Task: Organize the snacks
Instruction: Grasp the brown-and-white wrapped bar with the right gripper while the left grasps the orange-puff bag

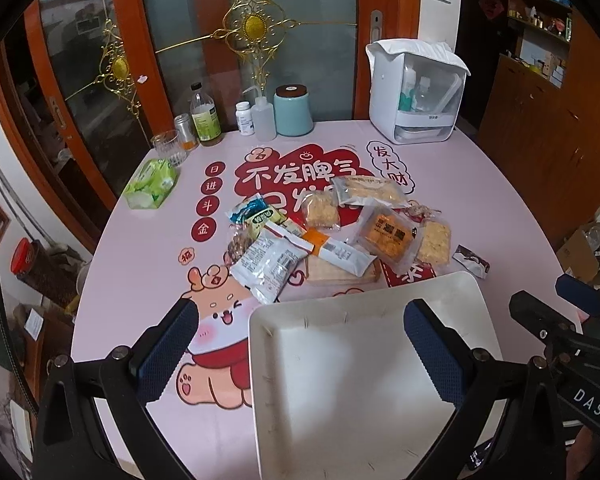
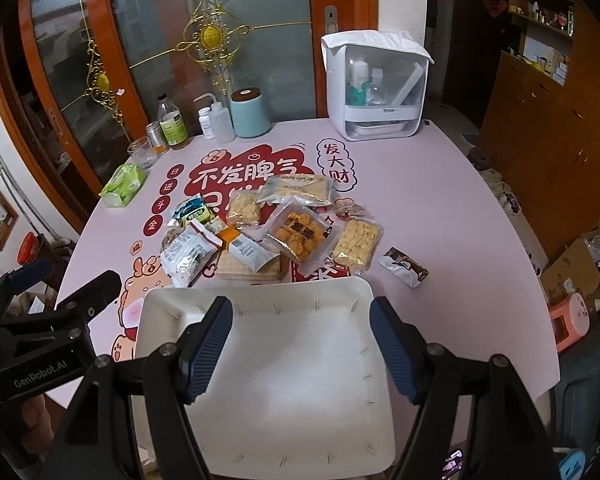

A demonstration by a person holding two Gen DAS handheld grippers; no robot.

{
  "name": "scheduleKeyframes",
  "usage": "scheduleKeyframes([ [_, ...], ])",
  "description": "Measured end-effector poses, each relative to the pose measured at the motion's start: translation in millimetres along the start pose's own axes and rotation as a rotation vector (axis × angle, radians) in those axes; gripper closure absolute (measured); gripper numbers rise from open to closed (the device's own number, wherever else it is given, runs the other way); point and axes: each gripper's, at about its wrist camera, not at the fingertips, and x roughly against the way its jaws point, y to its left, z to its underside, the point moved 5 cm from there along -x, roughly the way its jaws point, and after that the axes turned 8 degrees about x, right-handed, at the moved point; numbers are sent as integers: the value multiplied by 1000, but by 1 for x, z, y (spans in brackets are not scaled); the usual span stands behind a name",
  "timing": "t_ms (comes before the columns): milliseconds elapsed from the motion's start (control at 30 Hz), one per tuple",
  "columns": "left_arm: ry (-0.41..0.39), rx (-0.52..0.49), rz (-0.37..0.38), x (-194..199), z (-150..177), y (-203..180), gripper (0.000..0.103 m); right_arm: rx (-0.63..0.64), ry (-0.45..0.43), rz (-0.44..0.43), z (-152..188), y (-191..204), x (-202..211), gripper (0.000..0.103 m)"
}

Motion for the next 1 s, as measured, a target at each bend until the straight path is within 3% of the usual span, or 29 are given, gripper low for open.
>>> scheduleKeyframes([
  [333, 28, -25, 70, -27, -18, 6, 1, -9, 6, 91, -6, 1, -4, 31],
  [600, 29, -41, 116, -46, -36, -2, 1, 14, 9, 170, -17, -20, -2, 31],
  [833, 66, -54, 130, -72, -53, -24, 1, 77, 39, 155, -32, -59, -29, 31],
  [1000, 121, -50, 88, -100, -64, -44, 1, 116, 104, 67, -39, -98, -80, 31],
])
